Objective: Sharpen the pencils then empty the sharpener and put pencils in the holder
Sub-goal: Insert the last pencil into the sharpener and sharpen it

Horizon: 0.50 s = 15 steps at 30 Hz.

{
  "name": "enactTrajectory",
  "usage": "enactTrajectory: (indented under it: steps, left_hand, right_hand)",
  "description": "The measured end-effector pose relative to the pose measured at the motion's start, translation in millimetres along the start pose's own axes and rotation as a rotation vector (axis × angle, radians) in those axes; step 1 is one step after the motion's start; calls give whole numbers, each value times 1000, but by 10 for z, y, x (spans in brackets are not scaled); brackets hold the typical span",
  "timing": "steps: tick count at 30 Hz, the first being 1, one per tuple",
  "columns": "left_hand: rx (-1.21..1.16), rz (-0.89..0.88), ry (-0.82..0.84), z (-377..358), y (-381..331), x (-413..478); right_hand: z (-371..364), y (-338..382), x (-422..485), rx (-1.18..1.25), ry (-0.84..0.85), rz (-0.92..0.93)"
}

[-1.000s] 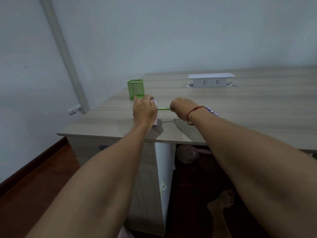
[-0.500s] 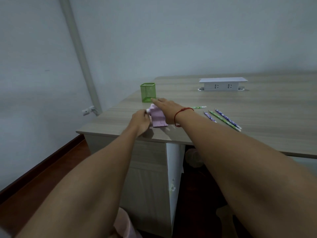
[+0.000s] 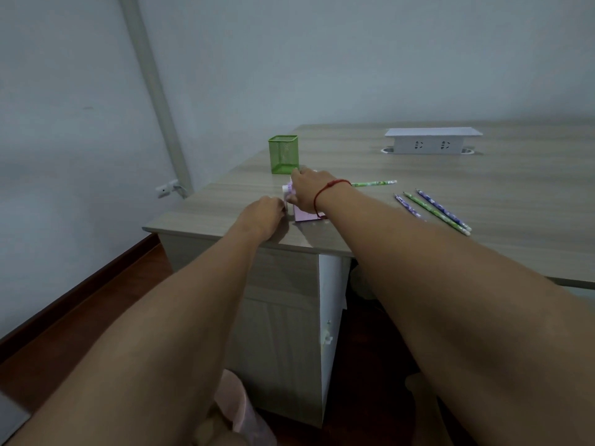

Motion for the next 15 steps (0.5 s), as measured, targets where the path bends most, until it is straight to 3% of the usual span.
enactTrajectory:
  steps: [7, 15]
  left_hand:
    - [220, -152, 14, 182, 115, 183]
    - [317, -316, -148, 636, -139, 396]
  right_hand:
    - [-133, -1, 9, 4, -94, 69]
    - [-102, -104, 82, -32, -61, 3]
Point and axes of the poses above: each hand's wrist, its own x-axis towards the middle knuckle, its own z-axis out of the back of the hand, y = z × x, the point moved 2 cm from there along x, towards the middle knuckle
